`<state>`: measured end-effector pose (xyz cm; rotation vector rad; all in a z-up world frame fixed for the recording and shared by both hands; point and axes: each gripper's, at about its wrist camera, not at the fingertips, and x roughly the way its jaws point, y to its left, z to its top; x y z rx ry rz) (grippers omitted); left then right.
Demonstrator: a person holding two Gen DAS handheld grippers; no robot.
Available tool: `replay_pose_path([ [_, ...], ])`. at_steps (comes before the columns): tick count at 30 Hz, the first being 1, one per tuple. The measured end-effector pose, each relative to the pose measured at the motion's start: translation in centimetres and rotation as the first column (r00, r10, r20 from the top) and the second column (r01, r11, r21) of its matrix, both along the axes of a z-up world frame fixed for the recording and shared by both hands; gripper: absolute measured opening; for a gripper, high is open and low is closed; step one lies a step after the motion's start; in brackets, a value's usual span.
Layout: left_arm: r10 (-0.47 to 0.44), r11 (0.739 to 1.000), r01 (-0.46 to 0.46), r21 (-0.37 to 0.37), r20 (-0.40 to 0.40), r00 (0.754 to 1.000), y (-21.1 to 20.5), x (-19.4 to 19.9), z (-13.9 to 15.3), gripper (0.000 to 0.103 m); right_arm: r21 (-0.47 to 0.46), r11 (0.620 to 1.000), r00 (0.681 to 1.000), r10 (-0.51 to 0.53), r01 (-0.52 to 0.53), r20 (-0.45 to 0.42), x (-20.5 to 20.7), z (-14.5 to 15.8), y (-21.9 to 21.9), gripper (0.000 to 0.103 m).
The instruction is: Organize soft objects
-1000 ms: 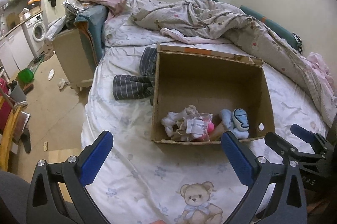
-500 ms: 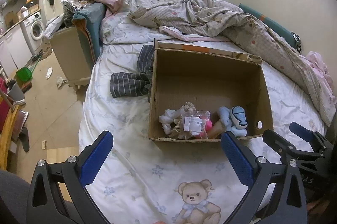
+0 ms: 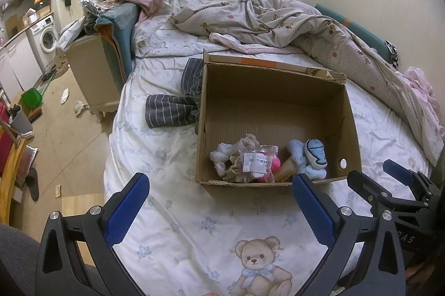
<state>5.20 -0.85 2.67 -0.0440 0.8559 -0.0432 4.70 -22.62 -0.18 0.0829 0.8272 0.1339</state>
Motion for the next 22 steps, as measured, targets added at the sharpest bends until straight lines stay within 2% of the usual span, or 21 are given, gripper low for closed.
replay_pose_path([
  [22, -0.008, 1.000, 0.008, -0.006, -0.002, 1.000, -0.13, -0.14, -0.19, 0.102, 0.000, 1.000, 1.000, 0.001, -0.001, 0.000, -0.03, 0.04, -0.02, 0.103],
])
